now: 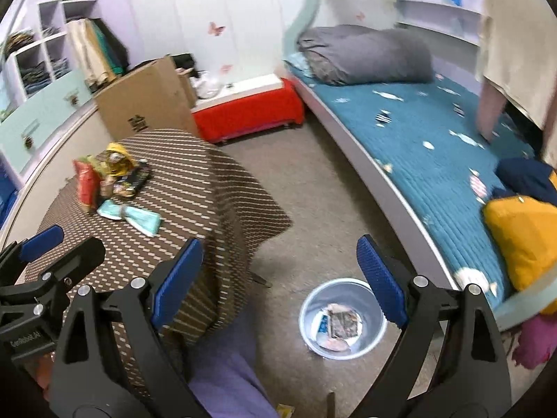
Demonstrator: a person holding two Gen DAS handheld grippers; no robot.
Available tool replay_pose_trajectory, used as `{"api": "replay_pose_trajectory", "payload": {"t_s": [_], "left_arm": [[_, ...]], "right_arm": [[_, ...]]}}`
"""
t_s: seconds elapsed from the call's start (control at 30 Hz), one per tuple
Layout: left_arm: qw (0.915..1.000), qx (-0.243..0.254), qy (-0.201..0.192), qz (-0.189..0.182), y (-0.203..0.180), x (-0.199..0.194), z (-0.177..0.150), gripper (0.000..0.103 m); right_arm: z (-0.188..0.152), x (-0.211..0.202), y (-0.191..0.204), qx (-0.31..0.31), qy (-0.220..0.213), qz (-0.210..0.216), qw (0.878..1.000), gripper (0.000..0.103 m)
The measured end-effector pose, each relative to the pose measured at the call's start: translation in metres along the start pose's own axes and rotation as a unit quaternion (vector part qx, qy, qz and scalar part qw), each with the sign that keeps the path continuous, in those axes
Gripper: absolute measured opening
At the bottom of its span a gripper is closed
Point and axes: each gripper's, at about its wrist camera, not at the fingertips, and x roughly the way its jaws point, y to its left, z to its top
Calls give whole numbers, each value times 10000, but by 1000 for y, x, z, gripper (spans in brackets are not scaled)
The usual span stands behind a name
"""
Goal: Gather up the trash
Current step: 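Move both open tools back to the table, then grasp the teal string-tied packet with the right gripper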
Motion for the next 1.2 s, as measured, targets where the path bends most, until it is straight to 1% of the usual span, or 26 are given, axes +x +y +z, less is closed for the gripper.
{"api": "replay_pose_trajectory", "payload": {"t_s": [0.2, 0.4, 0.57, 0.67, 0.73, 0.87, 1.0, 1.03, 1.07, 1.1, 1.13, 1.2], "left_arm": [[9984, -426, -109, 356, 46, -8, 2, 93], [9945, -826, -96, 641, 92, -9, -2, 93], [9896, -1143, 43, 870, 132, 0, -13, 93], [9863, -1310, 174, 990, 153, 6, -21, 93], [9840, -1401, 272, 1070, 163, 11, -26, 93], [9797, -1565, 446, 1172, 183, 21, -34, 93], [9767, -1670, 573, 1222, 196, 30, -37, 93], [9763, -1677, 589, 1232, 198, 31, -37, 93], [9761, -1683, 598, 1236, 199, 32, -37, 93], [9760, -1686, 604, 1239, 201, 34, -36, 93], [9757, -1694, 610, 1245, 202, 36, -36, 93], [9752, -1722, 623, 1245, 205, 39, -36, 93]], "right_arm": [[13, 16, 50, -518, 29, 351, 9980, 89], [20, 42, 96, -1041, 231, 626, 9923, 89], [21, 71, 132, -1439, 517, 848, 9846, 89], [18, 88, 151, -1681, 676, 834, 9799, 89], [16, 100, 166, -1854, 780, 948, 9750, 88], [18, 121, 184, -2058, 801, 930, 9709, 88], [19, 145, 195, -2203, 1040, 1005, 9647, 88], [18, 149, 197, -2245, 1078, 1036, 9629, 83], [16, 151, 200, -2330, 1013, 983, 9622, 80], [15, 150, 201, -2368, 977, 1009, 9613, 71], [14, 147, 200, -2360, 943, 1055, 9614, 50], [11, 141, 199, -2342, 941, 1039, 9620, 28]]}}
